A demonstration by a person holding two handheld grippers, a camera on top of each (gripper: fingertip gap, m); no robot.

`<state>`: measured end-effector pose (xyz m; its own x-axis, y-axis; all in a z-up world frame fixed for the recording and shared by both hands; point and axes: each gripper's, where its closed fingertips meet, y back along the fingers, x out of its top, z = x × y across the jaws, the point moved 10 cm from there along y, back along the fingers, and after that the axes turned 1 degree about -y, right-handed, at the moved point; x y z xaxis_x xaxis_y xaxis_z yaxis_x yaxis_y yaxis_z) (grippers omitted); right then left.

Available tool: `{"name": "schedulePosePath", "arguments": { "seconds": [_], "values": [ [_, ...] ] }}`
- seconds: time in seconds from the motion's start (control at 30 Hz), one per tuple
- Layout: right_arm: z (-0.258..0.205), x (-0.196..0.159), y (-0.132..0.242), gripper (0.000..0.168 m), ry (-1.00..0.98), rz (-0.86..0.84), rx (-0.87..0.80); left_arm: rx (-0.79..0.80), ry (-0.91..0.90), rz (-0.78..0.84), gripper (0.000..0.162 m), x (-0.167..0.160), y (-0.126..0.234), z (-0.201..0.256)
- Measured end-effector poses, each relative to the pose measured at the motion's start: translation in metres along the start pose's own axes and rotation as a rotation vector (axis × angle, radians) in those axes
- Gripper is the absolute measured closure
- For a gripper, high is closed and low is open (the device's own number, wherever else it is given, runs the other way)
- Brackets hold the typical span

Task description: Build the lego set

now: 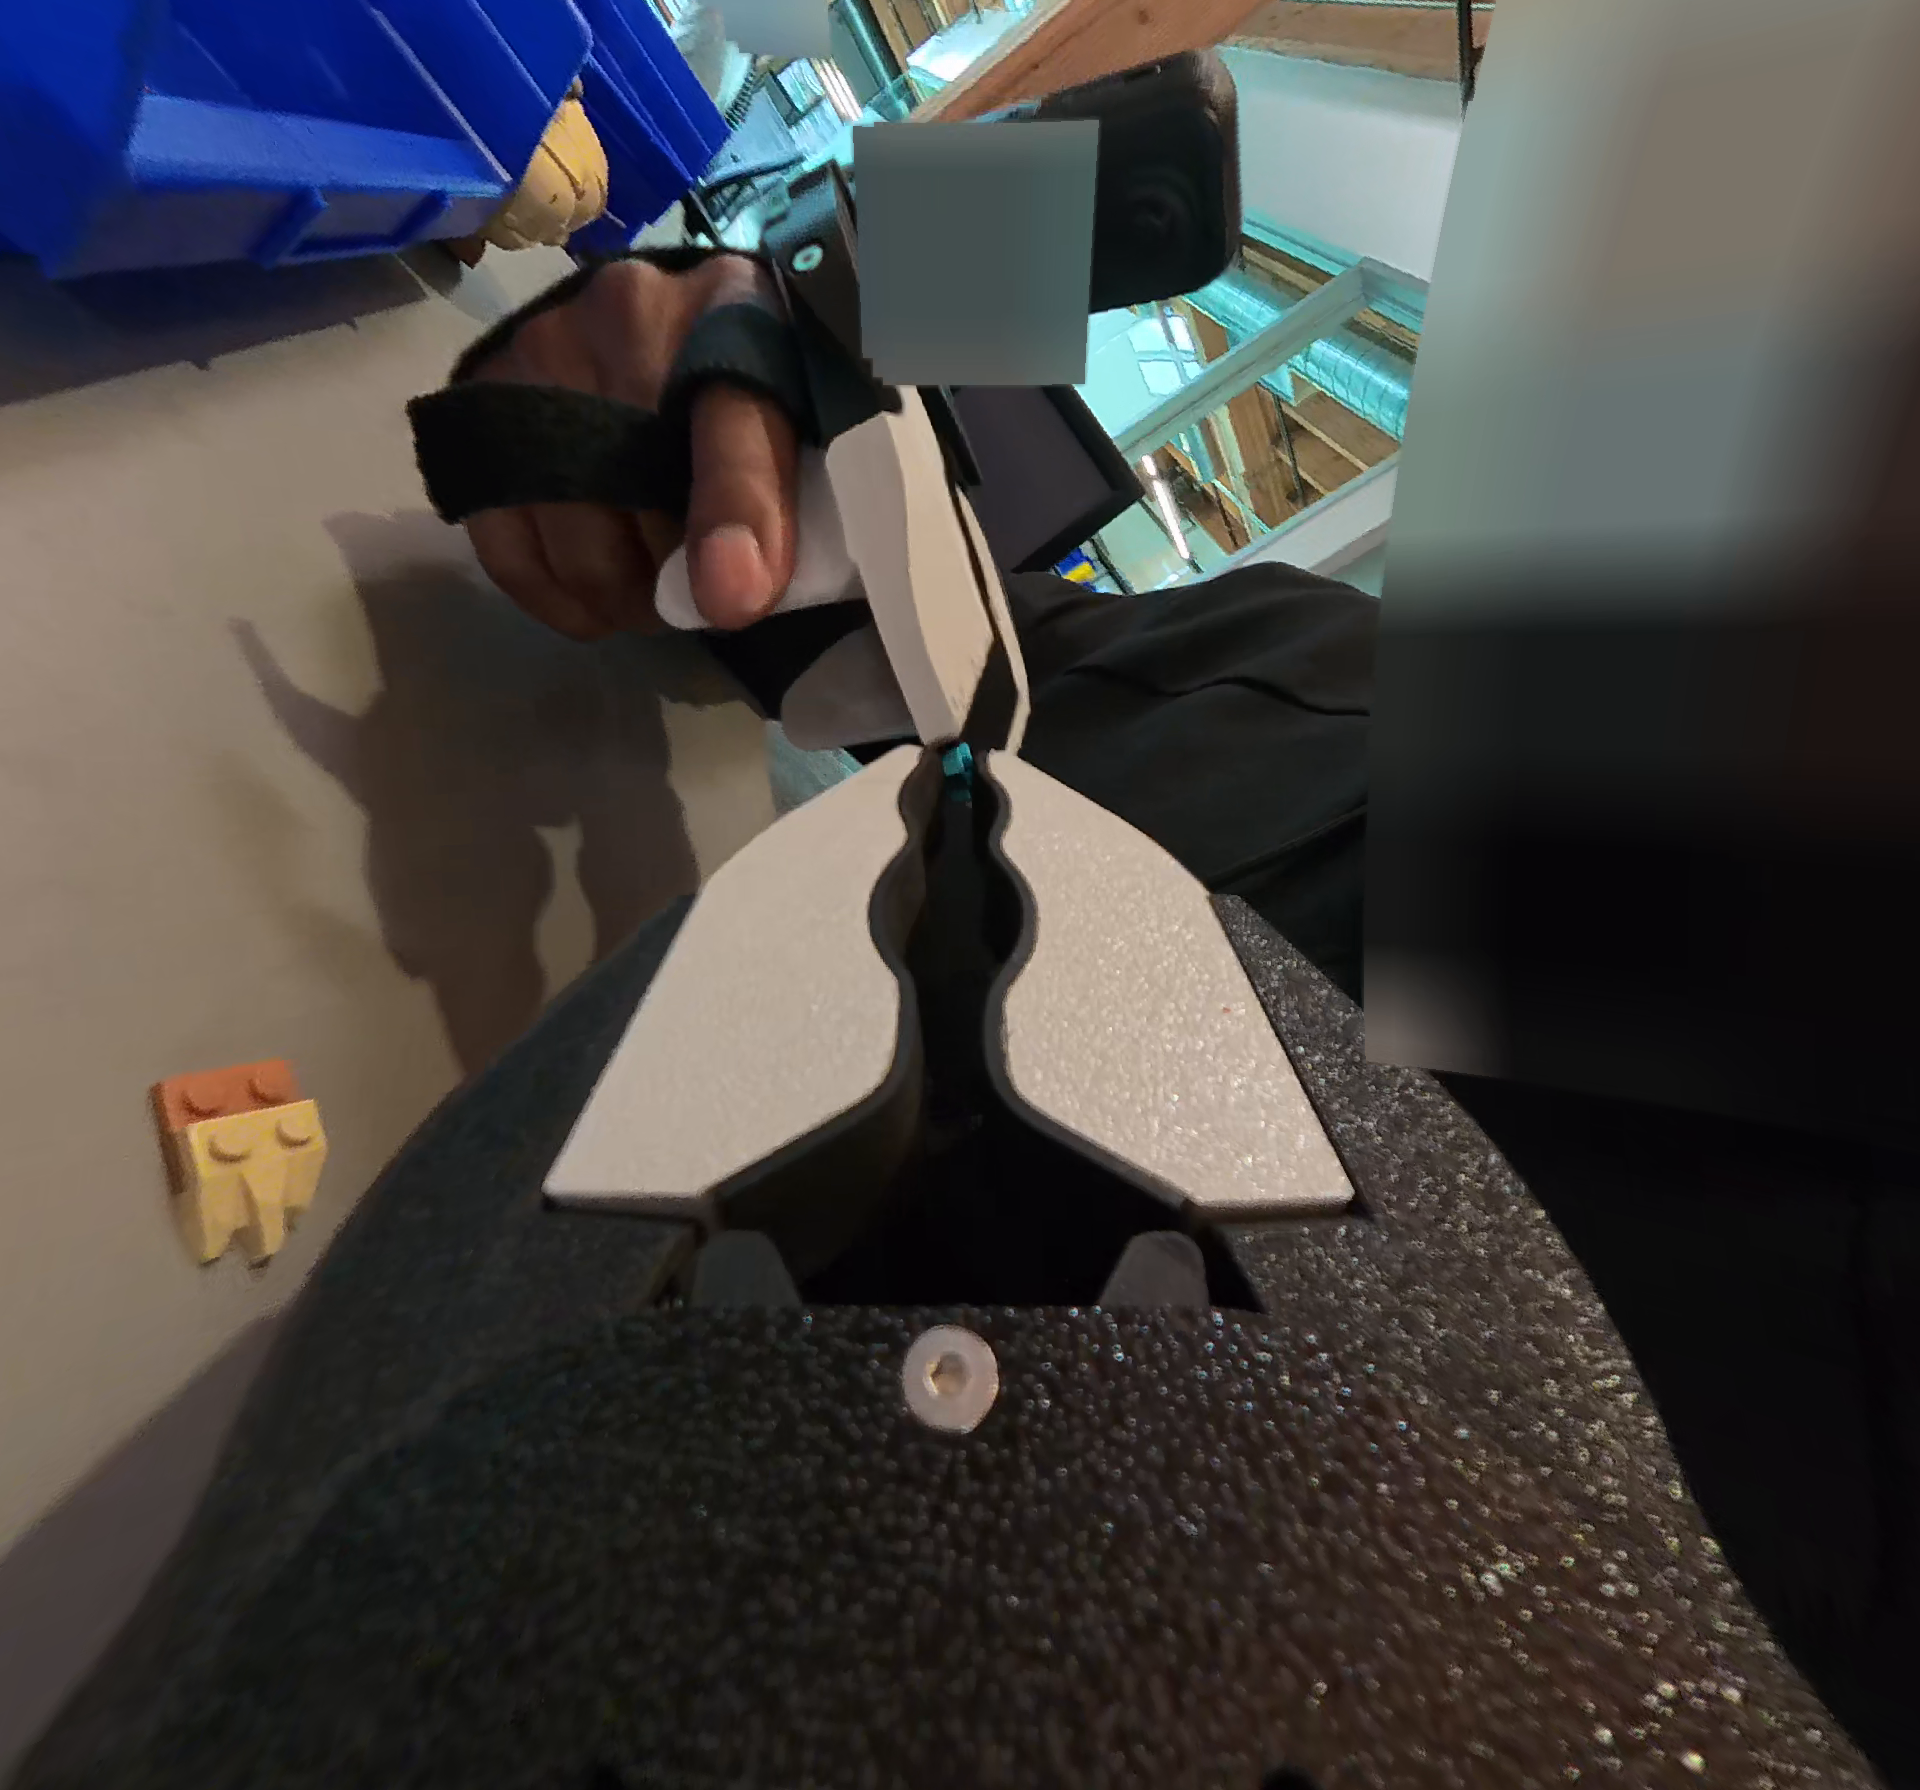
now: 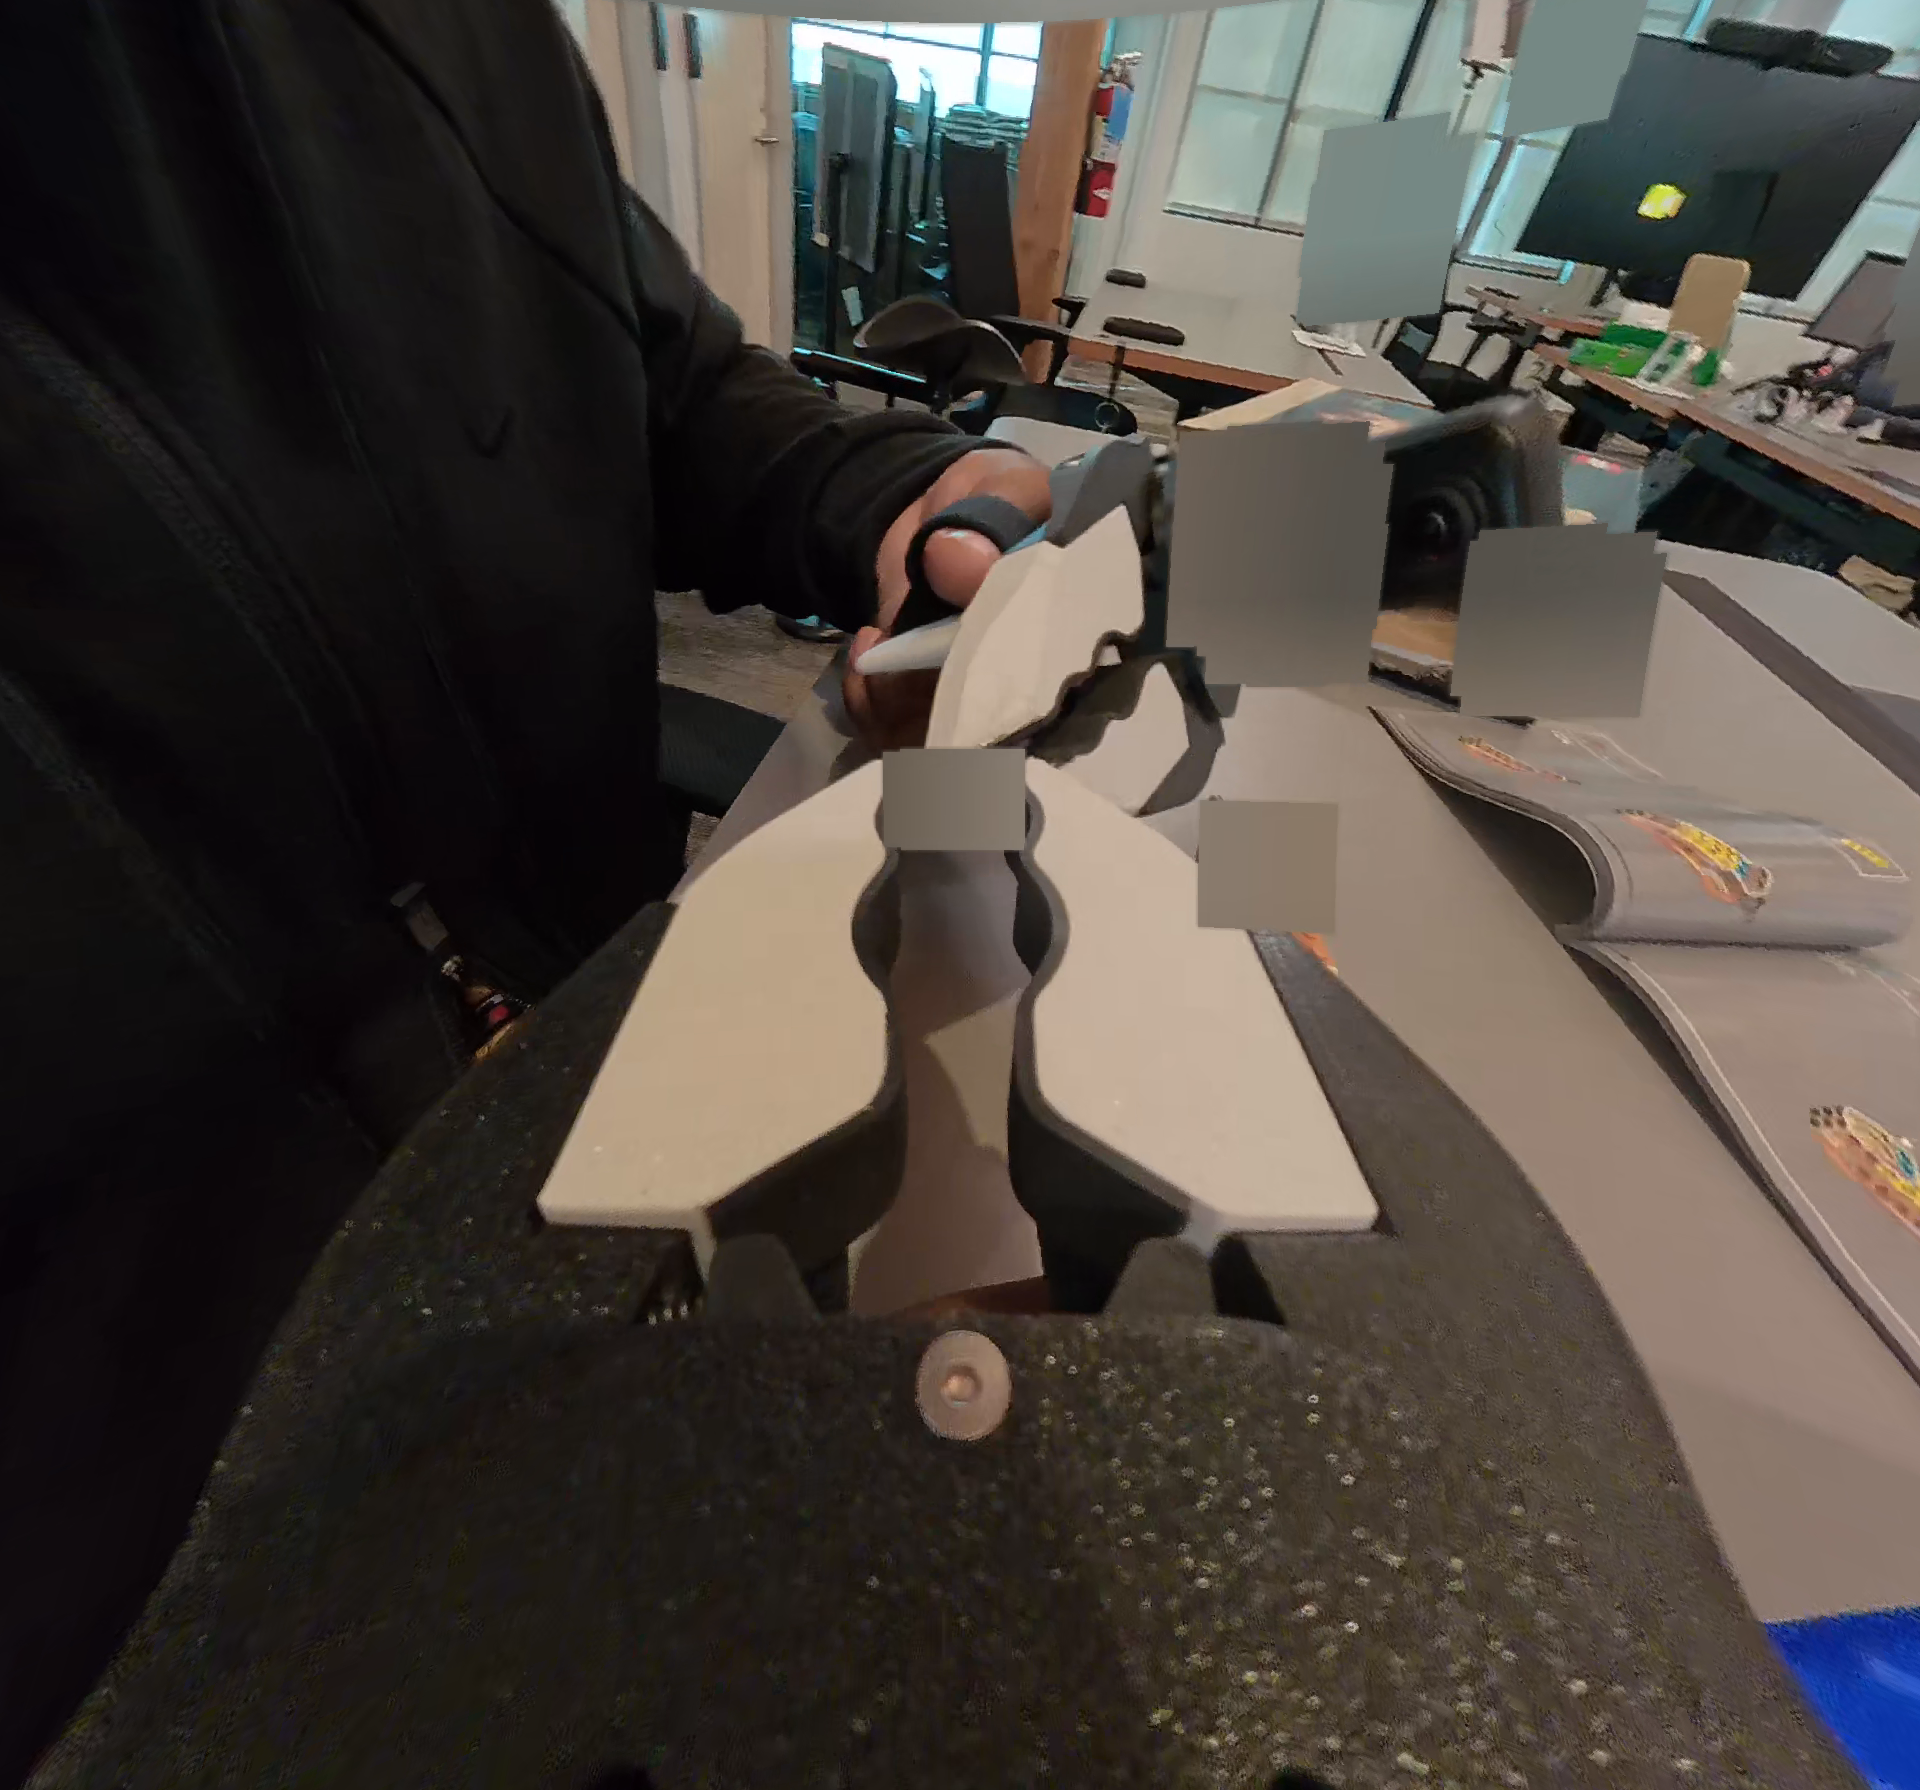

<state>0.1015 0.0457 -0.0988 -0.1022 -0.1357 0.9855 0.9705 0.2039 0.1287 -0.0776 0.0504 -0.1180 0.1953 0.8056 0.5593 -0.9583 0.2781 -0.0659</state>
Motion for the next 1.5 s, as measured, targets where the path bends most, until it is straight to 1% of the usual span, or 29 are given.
{"name": "schedulePosePath", "arguments": {
  "seconds": [0.07, 0.13, 0.2, 0.3, 0.33, 0.4, 0.5, 0.57, 0.63, 0.67, 0.7, 0.73, 0.87, 1.0, 1.13, 1.5],
  "values": [
    [0.000, -0.001, 0.000, 0.152, -0.026, -0.008, -0.028, 0.054, -0.064, -0.001, 0.153, 0.000, 0.003, 0.001],
    [0.001, -0.004, 0.001, 0.152, -0.049, -0.016, -0.051, 0.181, -0.191, -0.019, 0.146, 0.000, 0.010, 0.004],
    [0.003, -0.007, 0.003, 0.152, -0.066, -0.035, -0.073, 0.383, -0.346, -0.052, 0.140, -0.002, 0.017, 0.007],
    [0.006, -0.011, 0.004, 0.152, -0.091, -0.064, -0.088, 0.723, -0.543, -0.198, 0.130, -0.008, 0.020, 0.005],
    [0.006, -0.012, 0.003, 0.152, -0.099, -0.075, -0.090, 0.805, -0.580, -0.256, 0.128, -0.011, 0.018, 0.002],
    [0.008, -0.014, 0.001, 0.152, -0.109, -0.107, -0.100, 0.910, -0.607, -0.362, 0.125, -0.017, 0.014, -0.004],
    [0.008, -0.017, -0.001, 0.152, -0.112, -0.145, -0.109, 0.998, -0.616, -0.469, 0.125, -0.022, 0.010, -0.015],
    [0.008, -0.018, -0.001, 0.152, -0.118, -0.147, -0.109, 1.011, -0.611, -0.501, 0.126, -0.024, 0.008, -0.019],
    [0.009, -0.018, -0.001, 0.152, -0.127, -0.144, -0.114, 1.004, -0.613, -0.499, 0.129, -0.023, 0.006, -0.020],
    [0.009, -0.018, 0.000, 0.152, -0.133, -0.144, -0.116, 1.001, -0.620, -0.506, 0.134, -0.023, 0.005, -0.020],
    [0.010, -0.018, 0.000, 0.152, -0.139, -0.143, -0.119, 0.993, -0.631, -0.516, 0.143, -0.024, 0.003, -0.019],
    [0.011, -0.019, 0.000, 0.152, -0.145, -0.142, -0.123, 0.985, -0.644, -0.522, 0.145, -0.024, 0.003, -0.019],
    [0.012, -0.020, -0.001, 0.152, -0.171, -0.149, -0.120, 0.929, -0.690, -0.518, 0.145, -0.025, 0.000, -0.021],
    [0.012, -0.023, -0.003, 0.152, -0.191, -0.165, -0.116, 0.871, -0.752, -0.433, 0.146, -0.021, 0.000, -0.011],
    [0.013, -0.025, -0.006, 0.152, -0.204, -0.179, -0.123, 0.818, -0.778, -0.369, 0.146, -0.016, -0.001, 0.002],
    [0.012, -0.027, -0.009, 0.152, -0.202, -0.198, -0.126, 0.791, -0.830, -0.348, 0.146, -0.013, -0.006, 0.016]
  ]
}}
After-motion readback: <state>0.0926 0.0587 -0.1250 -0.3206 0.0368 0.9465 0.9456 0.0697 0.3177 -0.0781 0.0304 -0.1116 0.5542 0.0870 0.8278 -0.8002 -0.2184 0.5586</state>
